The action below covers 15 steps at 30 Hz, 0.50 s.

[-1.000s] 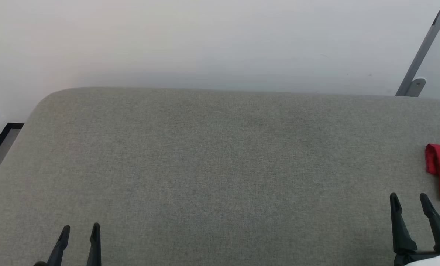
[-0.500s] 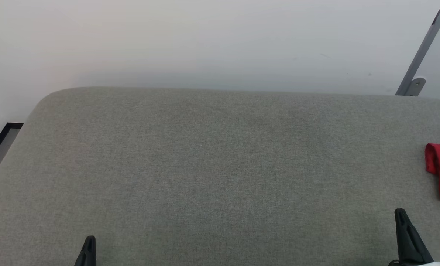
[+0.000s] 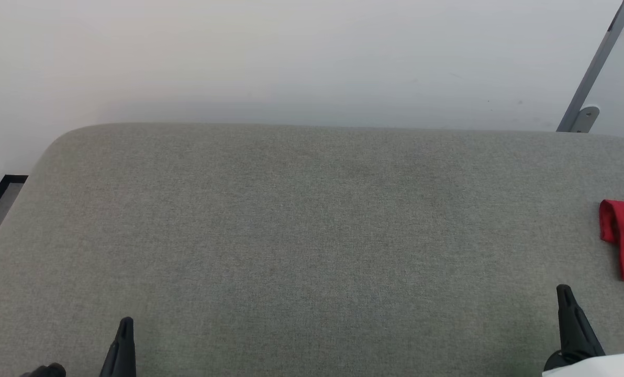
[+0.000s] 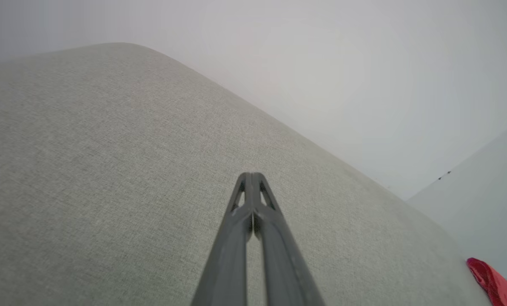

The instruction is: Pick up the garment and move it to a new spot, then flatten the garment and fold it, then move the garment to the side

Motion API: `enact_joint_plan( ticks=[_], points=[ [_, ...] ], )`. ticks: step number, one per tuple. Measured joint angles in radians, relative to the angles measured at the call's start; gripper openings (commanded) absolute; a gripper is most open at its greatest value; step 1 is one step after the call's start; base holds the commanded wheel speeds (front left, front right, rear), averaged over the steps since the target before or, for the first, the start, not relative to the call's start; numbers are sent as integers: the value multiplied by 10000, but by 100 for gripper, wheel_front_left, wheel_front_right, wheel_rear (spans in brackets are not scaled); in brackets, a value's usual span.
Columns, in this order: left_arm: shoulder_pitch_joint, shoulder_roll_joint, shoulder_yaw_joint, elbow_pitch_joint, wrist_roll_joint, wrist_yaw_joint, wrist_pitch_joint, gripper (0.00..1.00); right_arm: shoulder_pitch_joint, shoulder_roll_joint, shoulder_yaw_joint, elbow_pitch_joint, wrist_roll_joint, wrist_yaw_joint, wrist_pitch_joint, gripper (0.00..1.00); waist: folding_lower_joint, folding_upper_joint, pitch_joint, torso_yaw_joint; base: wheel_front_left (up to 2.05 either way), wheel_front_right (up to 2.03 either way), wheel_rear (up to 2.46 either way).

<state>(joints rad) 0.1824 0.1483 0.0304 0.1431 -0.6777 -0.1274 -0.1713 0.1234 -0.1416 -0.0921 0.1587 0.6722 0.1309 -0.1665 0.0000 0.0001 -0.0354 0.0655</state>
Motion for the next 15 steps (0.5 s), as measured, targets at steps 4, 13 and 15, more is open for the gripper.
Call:
enact_joint_plan(
  ticks=[4,13,15],
  points=[
    [-176,-71,27,65,-577,0,144,0,-158,59,-12,44,548,0,186,0,0,0,15,-25,0,0,0],
    [-560,-165,90,178,-1883,0,497,0,-453,173,-42,148,1833,-2,543,0,0,0,51,-87,0,0,0],
    [-620,-184,98,205,-2096,0,573,0,-530,188,-50,159,2086,-2,625,0,0,0,58,-99,0,0,0]
  ],
)
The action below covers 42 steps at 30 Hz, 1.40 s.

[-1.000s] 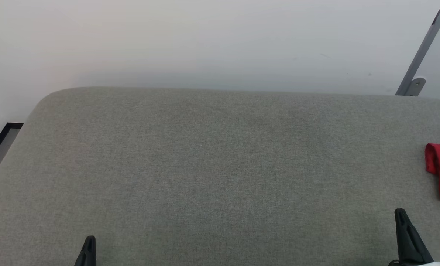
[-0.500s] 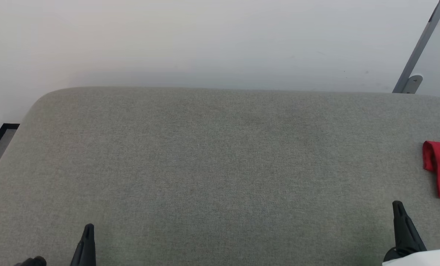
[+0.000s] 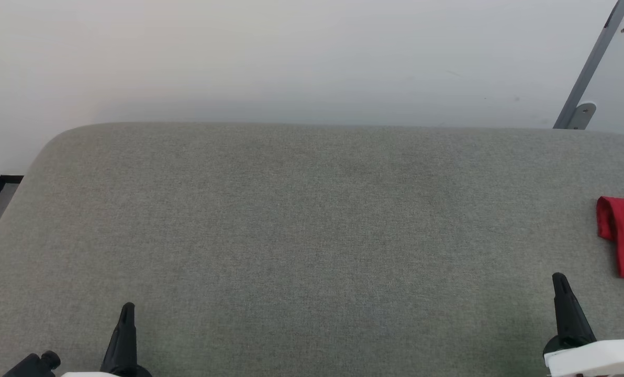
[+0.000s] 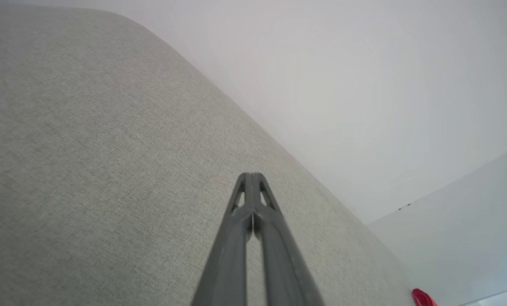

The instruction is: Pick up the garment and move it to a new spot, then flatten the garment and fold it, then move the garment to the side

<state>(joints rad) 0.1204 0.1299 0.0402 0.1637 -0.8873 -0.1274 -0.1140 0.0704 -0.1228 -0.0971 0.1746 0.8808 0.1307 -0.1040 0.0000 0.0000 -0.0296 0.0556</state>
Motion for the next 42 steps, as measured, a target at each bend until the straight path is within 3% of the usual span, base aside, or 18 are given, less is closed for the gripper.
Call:
enact_joint_plan(
  ticks=[10,42],
  points=[
    [-456,-119,109,186,-1615,0,443,0,-353,165,-29,184,1544,0,466,0,0,0,51,-87,0,0,0],
    [-1325,-382,324,495,-4368,-2,1246,0,-1020,428,-84,426,4322,0,1310,0,0,0,164,-278,0,0,0]
  ],
)
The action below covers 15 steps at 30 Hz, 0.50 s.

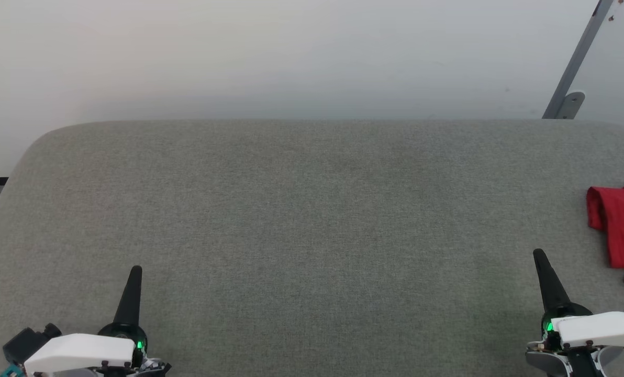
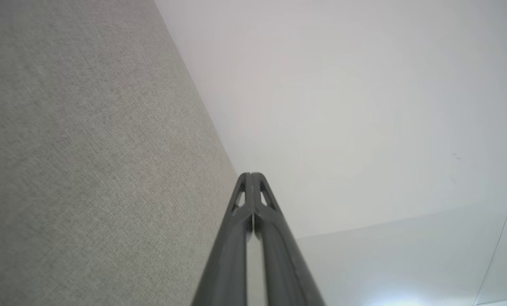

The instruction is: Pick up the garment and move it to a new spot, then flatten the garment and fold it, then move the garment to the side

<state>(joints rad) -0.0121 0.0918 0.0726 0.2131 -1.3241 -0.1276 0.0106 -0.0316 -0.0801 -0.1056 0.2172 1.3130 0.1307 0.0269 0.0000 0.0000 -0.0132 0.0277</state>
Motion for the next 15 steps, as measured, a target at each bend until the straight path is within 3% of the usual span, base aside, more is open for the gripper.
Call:
enact_joint_plan(
  ticks=[15],
  points=[
    [-298,-138,102,111,-1127,0,351,0,-258,113,-31,113,1089,0,320,0,0,0,55,-93,0,0,0]
  ],
)
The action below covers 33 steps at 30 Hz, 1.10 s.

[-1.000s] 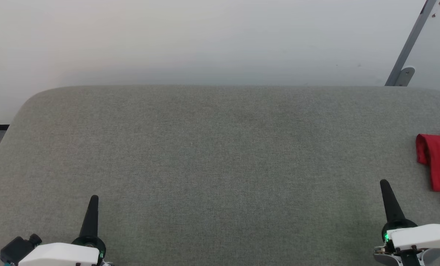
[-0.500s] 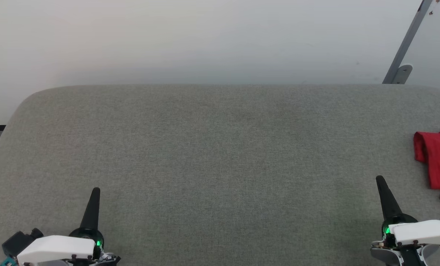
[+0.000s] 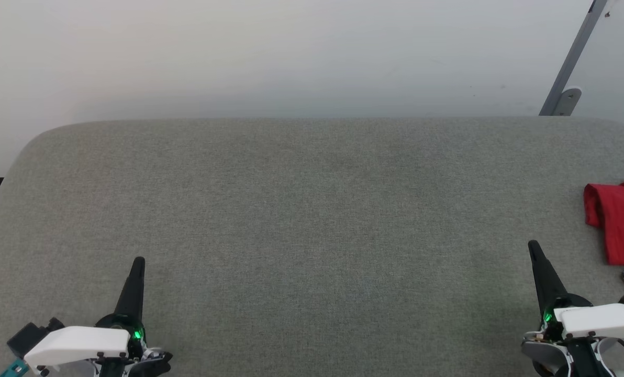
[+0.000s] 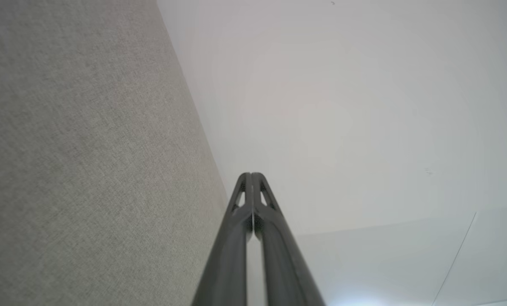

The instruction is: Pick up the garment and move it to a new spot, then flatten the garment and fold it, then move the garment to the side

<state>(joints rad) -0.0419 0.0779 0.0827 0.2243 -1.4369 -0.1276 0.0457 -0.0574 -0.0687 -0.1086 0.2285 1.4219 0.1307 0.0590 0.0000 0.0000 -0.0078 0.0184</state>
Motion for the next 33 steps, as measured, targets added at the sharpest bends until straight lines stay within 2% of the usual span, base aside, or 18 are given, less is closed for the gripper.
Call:
enact_joint_plan(
  ticks=[26,33],
  points=[
    [-556,-163,161,198,-1682,0,527,0,-414,150,-58,138,1708,-2,502,0,0,0,98,-166,0,0,0],
    [-611,-186,186,219,-1835,0,598,0,-502,184,-63,163,1881,0,566,0,0,0,109,-185,0,0,0]
  ],
)
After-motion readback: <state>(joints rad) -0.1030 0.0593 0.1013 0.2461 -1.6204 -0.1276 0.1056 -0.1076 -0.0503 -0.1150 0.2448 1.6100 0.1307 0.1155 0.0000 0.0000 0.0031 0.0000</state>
